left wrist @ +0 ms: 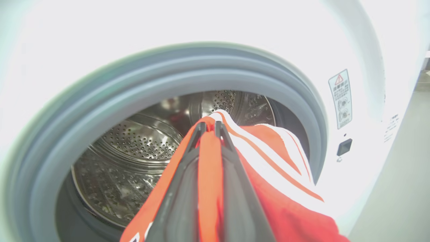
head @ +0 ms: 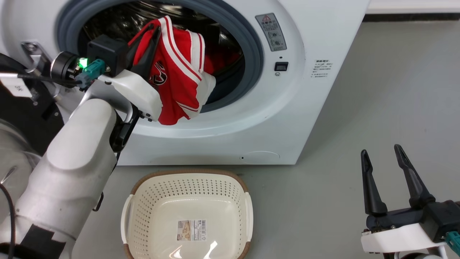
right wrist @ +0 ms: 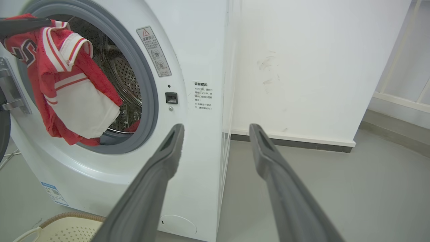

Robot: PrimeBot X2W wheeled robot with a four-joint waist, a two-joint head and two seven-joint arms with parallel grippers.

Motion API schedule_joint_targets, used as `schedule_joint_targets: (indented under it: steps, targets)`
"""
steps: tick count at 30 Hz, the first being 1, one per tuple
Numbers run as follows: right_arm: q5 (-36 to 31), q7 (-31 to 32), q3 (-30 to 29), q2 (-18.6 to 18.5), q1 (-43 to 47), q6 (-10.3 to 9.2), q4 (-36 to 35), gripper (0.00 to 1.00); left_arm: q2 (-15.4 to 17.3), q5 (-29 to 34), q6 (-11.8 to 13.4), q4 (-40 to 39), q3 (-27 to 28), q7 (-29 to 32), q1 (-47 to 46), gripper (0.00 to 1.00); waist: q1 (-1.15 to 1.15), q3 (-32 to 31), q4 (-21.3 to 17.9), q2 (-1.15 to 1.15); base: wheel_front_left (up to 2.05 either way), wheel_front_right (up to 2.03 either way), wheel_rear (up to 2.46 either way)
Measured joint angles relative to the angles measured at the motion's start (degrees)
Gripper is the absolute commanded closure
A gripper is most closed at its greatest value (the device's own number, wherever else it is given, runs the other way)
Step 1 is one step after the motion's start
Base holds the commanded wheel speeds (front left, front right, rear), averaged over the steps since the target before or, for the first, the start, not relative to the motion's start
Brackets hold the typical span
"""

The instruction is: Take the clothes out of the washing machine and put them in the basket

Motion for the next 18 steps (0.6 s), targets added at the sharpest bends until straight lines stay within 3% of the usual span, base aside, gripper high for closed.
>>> schedule_joint_targets:
  steps: [18]
  targets:
    - [0.4, 0.0, -0.8, 0.0, 3.1, 0.0, 0.4, 0.0, 11.0, 1.6, 11.0, -38.1, 1.6, 5.9, 16.6, 1.0, 0.01, -4.9, 3.0, 0.0, 0.0, 0.0, 0.0]
